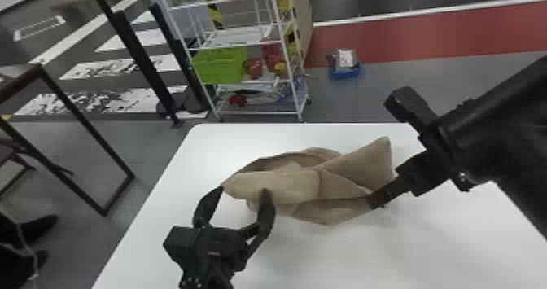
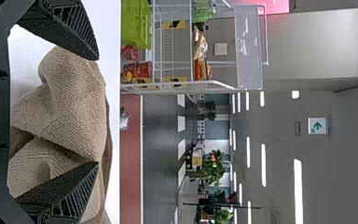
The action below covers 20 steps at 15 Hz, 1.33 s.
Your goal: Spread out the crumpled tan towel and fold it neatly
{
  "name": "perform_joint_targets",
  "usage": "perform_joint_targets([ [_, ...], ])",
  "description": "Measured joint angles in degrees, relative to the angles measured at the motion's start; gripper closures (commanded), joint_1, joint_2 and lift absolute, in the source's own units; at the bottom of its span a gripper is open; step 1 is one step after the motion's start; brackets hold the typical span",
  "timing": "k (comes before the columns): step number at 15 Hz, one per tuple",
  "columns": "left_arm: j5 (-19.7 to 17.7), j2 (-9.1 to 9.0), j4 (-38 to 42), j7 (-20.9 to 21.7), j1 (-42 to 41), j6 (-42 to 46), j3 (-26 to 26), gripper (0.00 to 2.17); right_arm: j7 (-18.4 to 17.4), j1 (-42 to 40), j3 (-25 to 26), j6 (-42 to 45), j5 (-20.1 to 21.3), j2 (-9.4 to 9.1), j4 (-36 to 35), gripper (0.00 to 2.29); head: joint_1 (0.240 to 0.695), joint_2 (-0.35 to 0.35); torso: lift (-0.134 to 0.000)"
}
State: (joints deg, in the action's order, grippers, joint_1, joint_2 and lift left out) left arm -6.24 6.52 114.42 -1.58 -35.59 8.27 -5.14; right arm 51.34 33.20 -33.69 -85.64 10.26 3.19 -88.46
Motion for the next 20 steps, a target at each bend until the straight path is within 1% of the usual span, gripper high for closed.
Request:
perform_joint_targets([
  [2, 0.0, -0.02, 0.0, 0.0, 0.0, 0.1, -0.1, 0.08, 0.1, 0.3, -1.0, 0.3, 1.4, -0.76, 0.7, 0.51, 0.695, 0.35, -0.122],
  [4, 0.0, -0.02, 0.0, 0.0, 0.0, 0.2, -0.2, 0.08, 0.1, 0.6, -2.1, 0.7, 2.9, -1.09, 1.4, 0.59, 0.695, 0.35, -0.122],
  [6, 0.0, -0.02, -0.1, 0.0, 0.0, 0.3, -0.3, 0.08, 0.1, 0.7, -2.9, 1.2, 4.0, -1.28, 1.8, 0.74, 0.695, 0.35, -0.122],
  [11, 0.0, -0.02, -0.3, 0.0, 0.0, 0.5, -0.4, 0.08, -0.5, 0.7, -3.8, 2.3, 5.5, -1.9, 2.3, 0.74, 0.695, 0.35, -0.122],
  [13, 0.0, -0.02, -0.3, 0.0, 0.0, 0.6, -0.5, 0.08, -0.6, 0.7, -4.1, 2.7, 6.3, -2.38, 2.6, 1.12, 0.695, 0.35, -0.122],
  [15, -0.1, -0.02, -0.3, 0.0, 0.0, 0.9, -0.5, 0.08, -0.7, 0.7, -4.5, 3.5, 7.0, -2.6, 3.0, 1.13, 0.695, 0.35, -0.122],
  [16, -0.1, -0.02, -0.3, 0.0, 0.0, 1.0, -0.5, 0.08, -0.7, 0.6, -4.6, 3.8, 7.3, -2.62, 3.1, 1.27, 0.695, 0.35, -0.122],
  [18, -0.1, -0.02, -0.3, 0.0, 0.0, 1.1, -0.5, 0.08, -0.7, -0.7, -3.6, 4.4, 7.5, -2.31, 2.4, 1.3, 0.695, 0.35, -0.122],
  [20, -0.1, -0.02, -0.1, -0.1, 0.0, 1.1, -0.7, 0.08, -0.2, -3.2, -0.4, 4.6, 7.2, -1.27, -2.7, 1.3, 0.695, 0.35, -0.122],
])
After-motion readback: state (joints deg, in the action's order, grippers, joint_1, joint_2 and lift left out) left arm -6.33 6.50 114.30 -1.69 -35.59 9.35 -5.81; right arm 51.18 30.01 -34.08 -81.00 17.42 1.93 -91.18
